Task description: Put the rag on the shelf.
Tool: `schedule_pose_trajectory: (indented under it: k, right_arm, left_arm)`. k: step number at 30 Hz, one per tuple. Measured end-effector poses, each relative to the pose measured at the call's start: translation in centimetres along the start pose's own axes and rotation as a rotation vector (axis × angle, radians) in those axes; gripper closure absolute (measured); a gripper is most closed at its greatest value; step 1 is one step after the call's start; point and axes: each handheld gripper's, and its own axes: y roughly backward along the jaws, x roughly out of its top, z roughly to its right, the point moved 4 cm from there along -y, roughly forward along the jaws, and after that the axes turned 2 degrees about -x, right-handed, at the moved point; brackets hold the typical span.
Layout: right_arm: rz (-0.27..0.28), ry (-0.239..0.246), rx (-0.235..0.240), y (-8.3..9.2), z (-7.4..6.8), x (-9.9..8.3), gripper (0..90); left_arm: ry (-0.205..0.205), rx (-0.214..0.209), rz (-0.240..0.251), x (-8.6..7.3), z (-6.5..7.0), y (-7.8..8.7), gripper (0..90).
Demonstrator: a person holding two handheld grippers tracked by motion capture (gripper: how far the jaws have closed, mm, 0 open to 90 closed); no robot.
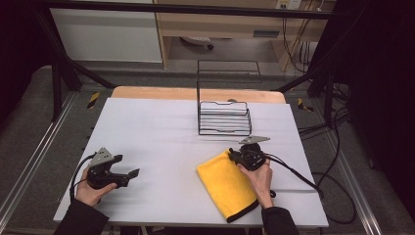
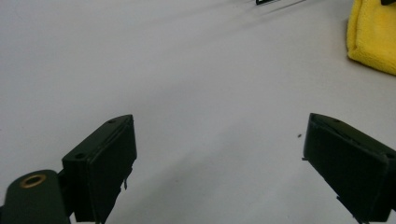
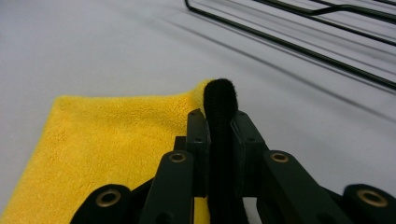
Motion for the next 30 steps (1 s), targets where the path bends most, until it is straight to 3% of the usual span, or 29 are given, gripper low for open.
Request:
schedule_pose_trajectory:
  k: [8, 15, 23, 30]
  right_arm:
    - [0.015, -0.067, -0.089, -0.3, 2.0, -0.2, 79.9]
    - [0.027, -0.097, -0.154, 0.0, 3.2, -0.4, 79.7]
    - [0.018, -0.105, -0.2, 0.2, 4.0, -0.9, 79.5]
    - [0.018, -0.144, -0.223, 0.6, 4.5, -1.4, 79.2]
  left_arm:
    - [-0.002, 0.003, -0.002, 0.0, 0.0, 0.0, 9.6]
    - [-0.003, 0.004, -0.005, 0.0, 0.1, -0.1, 9.4]
    - [-0.004, 0.006, -0.005, 0.0, 0.1, -0.1, 9.3]
    - [-0.004, 0.008, -0.006, 0.0, 0.1, -0.1, 9.3]
